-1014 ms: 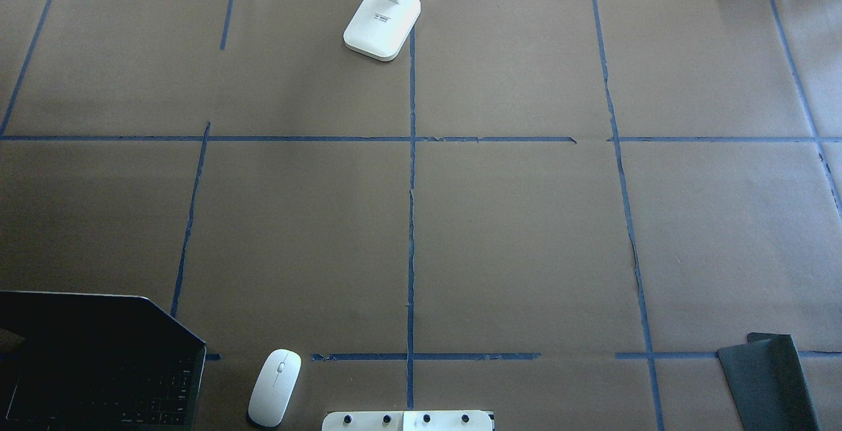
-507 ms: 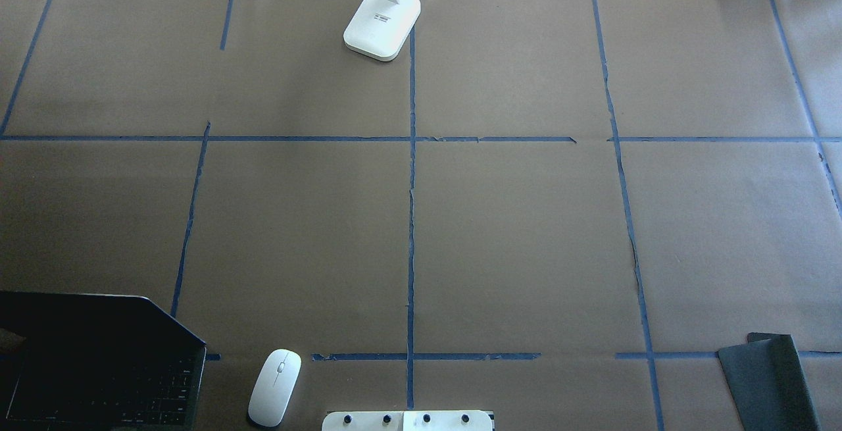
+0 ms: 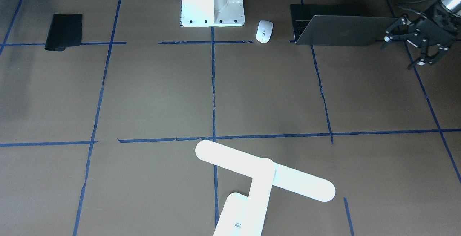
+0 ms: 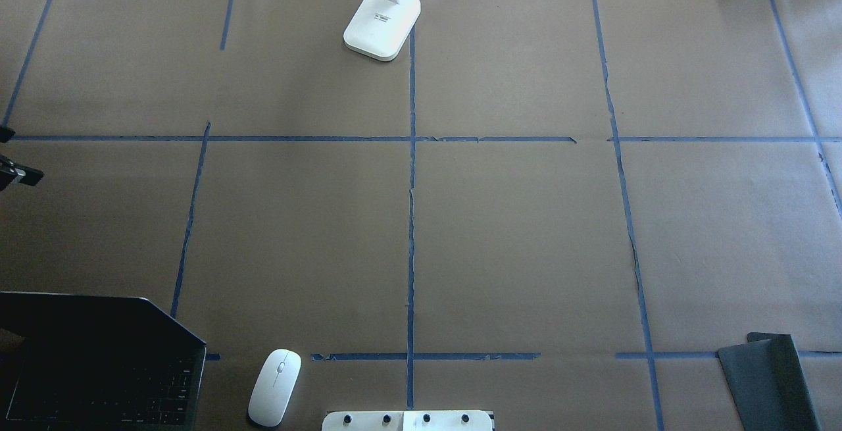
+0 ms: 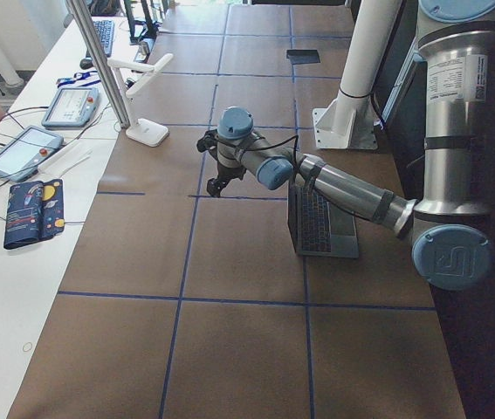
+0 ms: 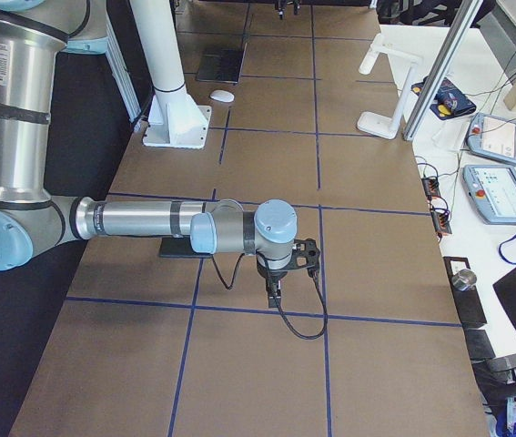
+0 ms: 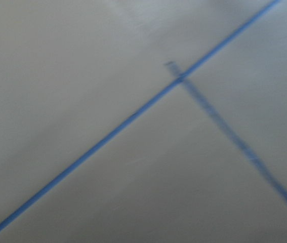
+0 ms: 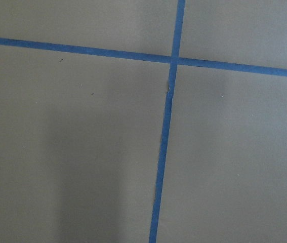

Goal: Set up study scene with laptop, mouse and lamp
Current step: 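Lower the left gripper onto the near edge of the silver laptop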

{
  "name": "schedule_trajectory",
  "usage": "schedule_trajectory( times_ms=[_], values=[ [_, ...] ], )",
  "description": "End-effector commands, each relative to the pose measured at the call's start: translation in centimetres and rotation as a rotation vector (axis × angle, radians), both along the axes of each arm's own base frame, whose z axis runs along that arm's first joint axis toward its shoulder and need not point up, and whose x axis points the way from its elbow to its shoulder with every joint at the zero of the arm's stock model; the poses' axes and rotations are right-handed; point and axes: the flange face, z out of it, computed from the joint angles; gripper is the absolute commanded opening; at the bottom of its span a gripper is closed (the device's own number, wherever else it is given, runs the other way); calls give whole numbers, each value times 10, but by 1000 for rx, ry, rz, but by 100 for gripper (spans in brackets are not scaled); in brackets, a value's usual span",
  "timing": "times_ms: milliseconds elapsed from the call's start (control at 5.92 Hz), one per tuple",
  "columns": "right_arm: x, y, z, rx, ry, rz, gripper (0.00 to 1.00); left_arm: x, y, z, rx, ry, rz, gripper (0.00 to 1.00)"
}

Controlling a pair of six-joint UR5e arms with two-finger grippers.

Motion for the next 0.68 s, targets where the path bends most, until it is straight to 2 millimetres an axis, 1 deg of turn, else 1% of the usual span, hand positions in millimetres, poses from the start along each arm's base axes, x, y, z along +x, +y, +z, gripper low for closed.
schedule_trajectory(
  times_ms=[0,169,338,507],
  values=[
    [0,0,-1,3,0,0,100,26,56,-34,117,83,169,100],
    [0,0,-1,3,0,0,100,19,83,-21,237,60,267,100],
    [0,0,-1,2,0,1,100,16,94,-5,351,42,356,100],
    [0,1,-1,1,0,0,100,21,108,12,364,28,422,99]
  ],
)
